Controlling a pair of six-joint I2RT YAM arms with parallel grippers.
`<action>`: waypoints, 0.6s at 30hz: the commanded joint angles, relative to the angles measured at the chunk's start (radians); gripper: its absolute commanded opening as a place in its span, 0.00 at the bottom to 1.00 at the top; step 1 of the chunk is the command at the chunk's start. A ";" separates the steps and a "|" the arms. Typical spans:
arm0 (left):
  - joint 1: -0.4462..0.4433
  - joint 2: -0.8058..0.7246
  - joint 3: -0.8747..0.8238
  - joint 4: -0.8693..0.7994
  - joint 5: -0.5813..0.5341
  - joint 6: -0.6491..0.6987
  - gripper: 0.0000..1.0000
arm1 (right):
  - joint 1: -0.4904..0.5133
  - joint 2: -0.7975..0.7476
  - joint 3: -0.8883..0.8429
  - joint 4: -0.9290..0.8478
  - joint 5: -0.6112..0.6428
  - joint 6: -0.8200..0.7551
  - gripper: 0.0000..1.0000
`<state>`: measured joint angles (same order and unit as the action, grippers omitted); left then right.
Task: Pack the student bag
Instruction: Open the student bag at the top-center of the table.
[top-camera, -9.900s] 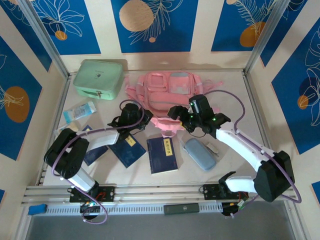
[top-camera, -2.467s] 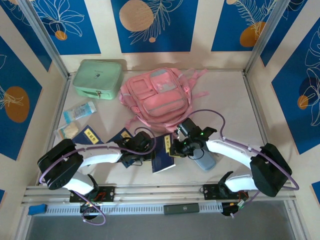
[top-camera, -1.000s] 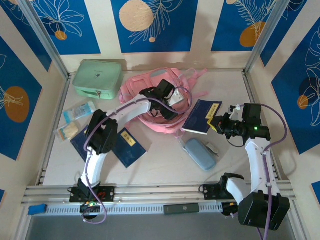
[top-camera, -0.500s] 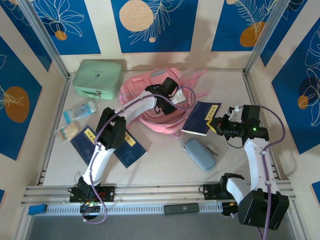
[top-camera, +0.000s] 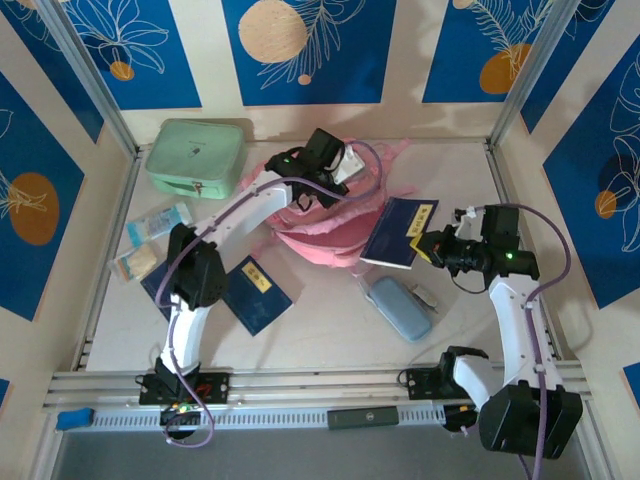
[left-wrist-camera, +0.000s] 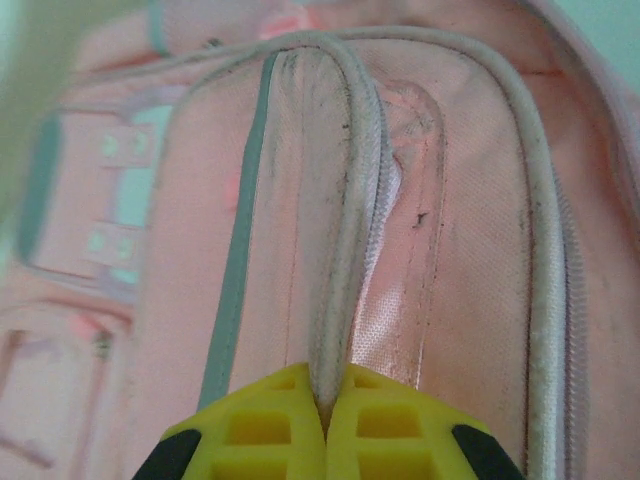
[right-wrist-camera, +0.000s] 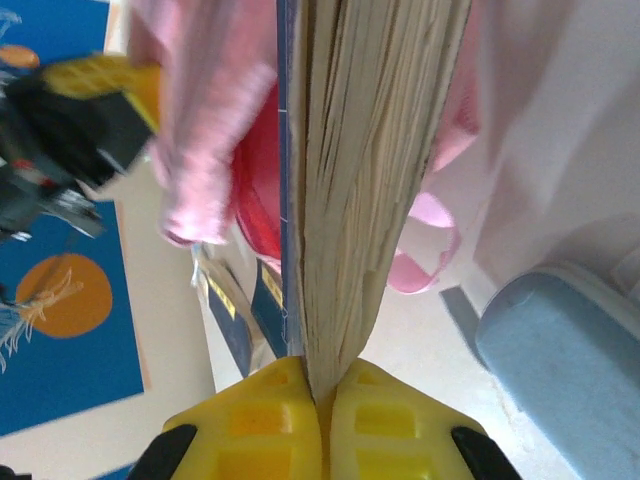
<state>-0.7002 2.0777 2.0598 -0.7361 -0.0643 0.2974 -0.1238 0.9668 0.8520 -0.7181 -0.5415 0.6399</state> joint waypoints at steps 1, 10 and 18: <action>0.006 -0.091 0.035 0.081 -0.071 -0.063 0.00 | 0.094 0.049 -0.001 0.053 -0.016 0.021 0.00; 0.048 -0.168 0.022 0.157 0.031 -0.178 0.00 | 0.295 0.186 -0.151 0.279 0.133 0.083 0.00; 0.061 -0.234 -0.076 0.200 0.137 -0.158 0.00 | 0.311 0.251 -0.070 0.431 0.128 0.048 0.00</action>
<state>-0.6472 1.9537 2.0026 -0.6689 0.0135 0.1467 0.1776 1.2076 0.7387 -0.4400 -0.4206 0.6991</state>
